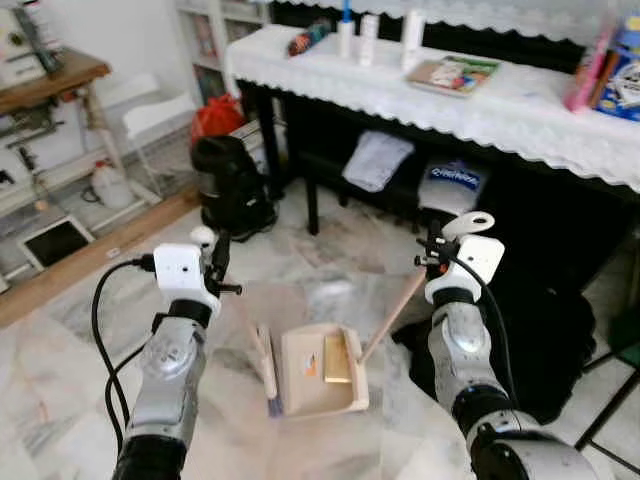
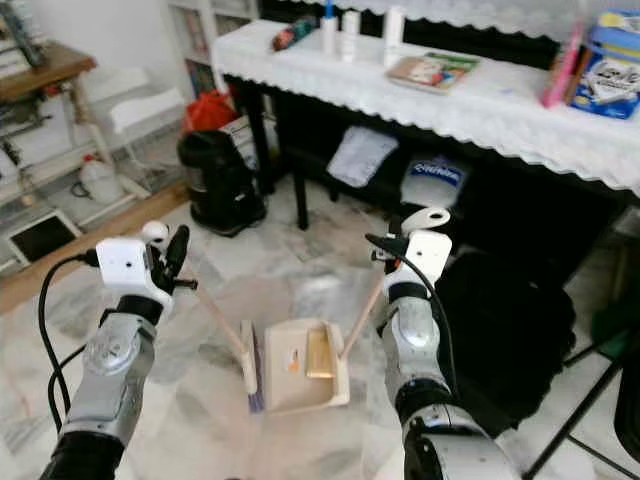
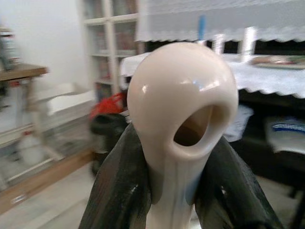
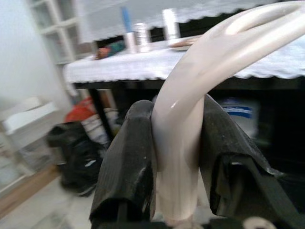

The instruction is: Sweep floor

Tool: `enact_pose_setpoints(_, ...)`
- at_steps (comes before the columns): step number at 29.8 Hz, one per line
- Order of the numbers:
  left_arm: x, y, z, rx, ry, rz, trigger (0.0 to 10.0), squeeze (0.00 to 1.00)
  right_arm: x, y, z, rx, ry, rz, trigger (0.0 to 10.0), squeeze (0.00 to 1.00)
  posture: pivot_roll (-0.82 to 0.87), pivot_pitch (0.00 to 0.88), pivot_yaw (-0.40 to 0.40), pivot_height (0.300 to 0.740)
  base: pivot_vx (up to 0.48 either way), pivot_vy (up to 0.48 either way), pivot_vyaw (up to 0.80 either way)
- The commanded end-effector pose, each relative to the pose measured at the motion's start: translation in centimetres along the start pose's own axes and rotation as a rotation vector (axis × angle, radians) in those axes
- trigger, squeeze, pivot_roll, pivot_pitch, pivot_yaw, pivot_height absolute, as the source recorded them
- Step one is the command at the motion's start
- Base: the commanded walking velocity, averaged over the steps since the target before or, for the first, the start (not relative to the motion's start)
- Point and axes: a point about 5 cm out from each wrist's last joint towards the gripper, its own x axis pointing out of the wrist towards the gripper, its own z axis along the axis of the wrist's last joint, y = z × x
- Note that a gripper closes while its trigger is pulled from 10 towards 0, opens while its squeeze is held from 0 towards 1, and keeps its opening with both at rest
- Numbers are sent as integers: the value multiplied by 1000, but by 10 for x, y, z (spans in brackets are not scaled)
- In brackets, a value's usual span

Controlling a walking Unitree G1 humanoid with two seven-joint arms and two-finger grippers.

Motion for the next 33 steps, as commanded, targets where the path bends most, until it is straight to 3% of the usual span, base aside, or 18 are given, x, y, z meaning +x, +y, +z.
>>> enact_pose_setpoints(1,4,4,11,42,-61,10,10000,0,7,4,13,5,-57,18,10000,0,-34,0,57,740,0,0,800)
enact_pose_setpoints(13,1,14,6,51,-34,56,10000,0,6,17,11,-13,-43,89,10000,0,-19,0,63,740,0,0,800)
enact_pose_setpoints(25,2,12,4,45,-32,74,10000,0,7,8,13,-31,-46,83,10000,0,-16,0,49,740,0,0,800)
enact_pose_setpoints(33,-2,10,1,32,-25,98,10000,0,9,10,14,-34,-44,97,10000,0,-22,0,39,740,0,0,800)
